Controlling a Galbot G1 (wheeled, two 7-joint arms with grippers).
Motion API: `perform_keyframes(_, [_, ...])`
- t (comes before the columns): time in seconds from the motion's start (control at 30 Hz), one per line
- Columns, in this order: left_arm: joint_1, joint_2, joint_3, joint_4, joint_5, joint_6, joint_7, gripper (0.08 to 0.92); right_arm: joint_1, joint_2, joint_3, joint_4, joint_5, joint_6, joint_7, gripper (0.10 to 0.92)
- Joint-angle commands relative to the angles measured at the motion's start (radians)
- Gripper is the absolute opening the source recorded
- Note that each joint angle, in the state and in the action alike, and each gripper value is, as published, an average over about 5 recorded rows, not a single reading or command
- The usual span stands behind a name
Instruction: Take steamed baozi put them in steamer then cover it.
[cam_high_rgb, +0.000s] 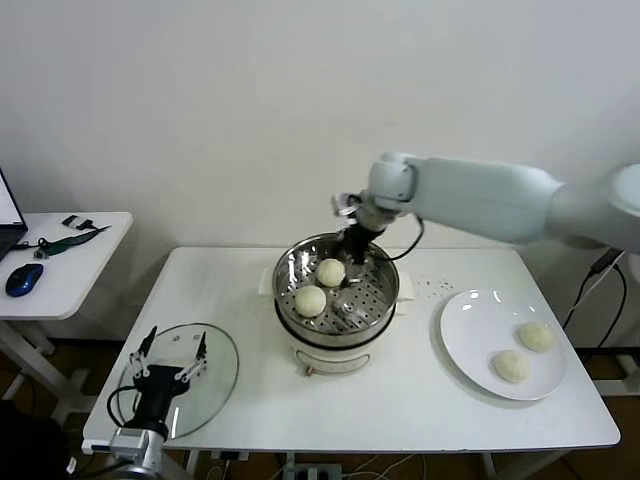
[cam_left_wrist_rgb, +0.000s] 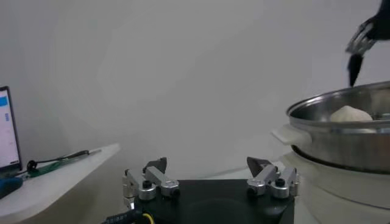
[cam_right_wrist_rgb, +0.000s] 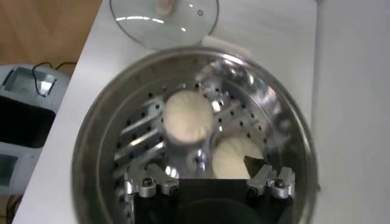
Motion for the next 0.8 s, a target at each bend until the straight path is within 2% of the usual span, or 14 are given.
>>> perform_keyframes(0.03, [-0.001,-0.002,-0.002,-0.013,-0.001,0.003,-0.001,0.823,0.069,-0.312,0.015,0.147,-0.111,0.023,-0.067,0.823])
perform_keyframes(0.2, [0.003,-0.002,-0.009,-0.014,0.001,0.007,-0.002,0.823,-0.044,-0.493,0.069,0.19,-0.274,0.053,-0.092,0.823])
perform_keyframes(0.37, [0.005,-0.007,-0.012,-0.017,0.014,0.014,-0.003,0.823,-0.293,-0.625,0.226,0.188,-0.478,0.085,-0.119,0.823])
perform_keyframes(0.63, [0.007,-0.022,-0.01,-0.027,0.042,0.025,-0.005,0.823,-0.696,-0.689,0.561,0.111,-0.683,0.142,-0.146,0.823])
perform_keyframes(0.8, [0.01,-0.027,-0.011,-0.028,0.053,0.027,-0.007,0.823,-0.791,-0.673,0.636,0.051,-0.751,0.17,-0.146,0.823])
